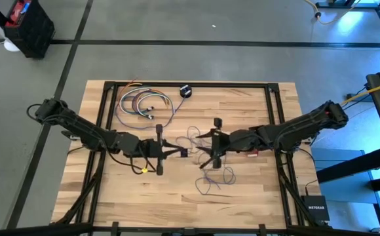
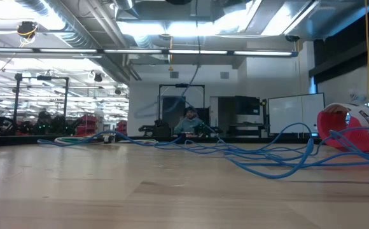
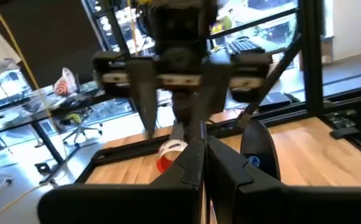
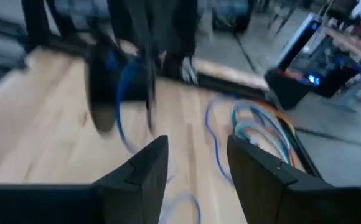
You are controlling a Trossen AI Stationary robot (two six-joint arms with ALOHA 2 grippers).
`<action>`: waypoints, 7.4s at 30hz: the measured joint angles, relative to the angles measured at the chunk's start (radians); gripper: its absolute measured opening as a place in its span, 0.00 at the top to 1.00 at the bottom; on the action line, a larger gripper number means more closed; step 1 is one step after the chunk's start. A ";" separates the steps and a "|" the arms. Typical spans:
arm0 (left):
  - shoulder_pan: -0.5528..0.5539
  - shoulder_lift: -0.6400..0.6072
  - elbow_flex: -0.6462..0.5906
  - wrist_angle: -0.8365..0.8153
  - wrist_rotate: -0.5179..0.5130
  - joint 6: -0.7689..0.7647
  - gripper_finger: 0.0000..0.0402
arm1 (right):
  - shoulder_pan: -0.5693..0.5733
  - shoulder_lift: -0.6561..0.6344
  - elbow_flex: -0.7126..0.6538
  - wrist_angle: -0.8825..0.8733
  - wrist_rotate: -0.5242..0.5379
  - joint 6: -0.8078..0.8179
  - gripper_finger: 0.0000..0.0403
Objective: Coil cords
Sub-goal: Coil the blue wire onto the spool
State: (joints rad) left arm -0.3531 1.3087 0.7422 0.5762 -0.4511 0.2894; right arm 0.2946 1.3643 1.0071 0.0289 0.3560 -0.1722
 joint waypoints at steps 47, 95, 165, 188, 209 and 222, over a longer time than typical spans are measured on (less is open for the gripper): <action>-0.017 -0.079 0.000 -0.108 -0.158 -0.048 0.70 | -0.038 -0.012 -0.001 0.106 0.050 -0.096 0.98; 0.250 0.328 0.025 -0.220 0.072 -0.408 0.67 | -0.007 -0.135 -0.054 -0.034 0.254 -0.060 0.97; -0.355 0.300 0.129 -1.079 -0.520 -1.038 0.62 | -0.007 -0.136 -0.052 0.200 0.331 -0.216 0.97; 0.236 0.343 0.152 -0.346 0.196 -0.293 0.67 | -0.068 -0.136 -0.052 0.000 0.278 -0.149 0.97; 0.308 0.333 0.045 -0.193 0.191 -0.209 0.68 | -0.236 -0.067 -0.380 0.640 0.076 -0.092 0.97; 0.320 0.263 0.077 -0.145 0.195 -0.277 0.68 | -0.253 -0.068 -0.475 0.897 -0.009 -0.164 0.97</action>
State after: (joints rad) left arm -0.0336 1.5717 0.8191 0.4314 -0.2565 0.0128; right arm 0.0417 1.2964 0.5317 0.9260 0.3470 -0.3361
